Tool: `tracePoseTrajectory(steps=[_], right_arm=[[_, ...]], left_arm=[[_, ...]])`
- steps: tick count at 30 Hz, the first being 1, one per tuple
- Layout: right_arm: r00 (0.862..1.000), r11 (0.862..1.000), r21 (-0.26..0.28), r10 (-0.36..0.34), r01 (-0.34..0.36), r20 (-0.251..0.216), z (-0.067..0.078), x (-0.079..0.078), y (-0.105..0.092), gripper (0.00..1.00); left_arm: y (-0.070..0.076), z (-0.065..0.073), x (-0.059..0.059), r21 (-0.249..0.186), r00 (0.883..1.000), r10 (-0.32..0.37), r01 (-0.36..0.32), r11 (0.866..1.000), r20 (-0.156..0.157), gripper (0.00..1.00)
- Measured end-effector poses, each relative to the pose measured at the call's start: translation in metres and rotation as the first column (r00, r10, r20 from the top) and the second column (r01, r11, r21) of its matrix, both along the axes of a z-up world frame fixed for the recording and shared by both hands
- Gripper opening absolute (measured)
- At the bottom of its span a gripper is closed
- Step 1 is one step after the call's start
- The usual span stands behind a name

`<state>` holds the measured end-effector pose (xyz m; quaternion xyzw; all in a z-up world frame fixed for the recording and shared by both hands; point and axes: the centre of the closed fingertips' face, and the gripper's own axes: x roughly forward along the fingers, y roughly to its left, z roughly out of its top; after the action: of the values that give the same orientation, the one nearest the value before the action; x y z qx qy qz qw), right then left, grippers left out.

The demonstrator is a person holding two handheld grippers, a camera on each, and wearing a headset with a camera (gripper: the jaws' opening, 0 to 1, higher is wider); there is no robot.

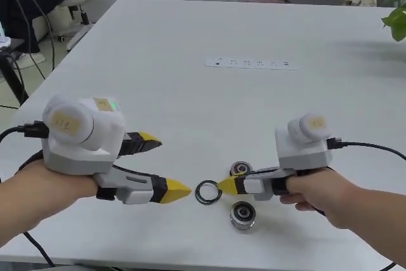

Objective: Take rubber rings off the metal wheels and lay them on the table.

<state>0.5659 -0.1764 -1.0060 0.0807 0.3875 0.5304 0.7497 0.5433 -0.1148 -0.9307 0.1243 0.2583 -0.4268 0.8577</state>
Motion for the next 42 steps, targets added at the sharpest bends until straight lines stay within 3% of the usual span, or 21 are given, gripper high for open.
tracePoseTrajectory(steps=[16, 34, 42], right_arm=[[0.997, 0.998, 0.048, -0.032, 0.028, 0.072, 0.029, 0.017, -0.013, 0.13], [0.987, 0.996, 0.049, -0.081, 0.075, 0.141, 0.039, 0.038, -0.042, 0.21], [0.982, 0.996, 0.023, -0.093, 0.090, 0.164, 0.032, 0.042, -0.055, 0.24]], left_arm=[[-0.005, -0.002, 0.012, 0.000, 1.000, -0.008, 0.008, 1.000, -0.022, 0.65], [-0.020, -0.003, 0.028, -0.009, 0.999, -0.017, 0.017, 1.000, -0.040, 0.64], [-0.028, -0.007, 0.036, -0.012, 0.998, -0.023, 0.022, 1.000, -0.050, 0.63]])
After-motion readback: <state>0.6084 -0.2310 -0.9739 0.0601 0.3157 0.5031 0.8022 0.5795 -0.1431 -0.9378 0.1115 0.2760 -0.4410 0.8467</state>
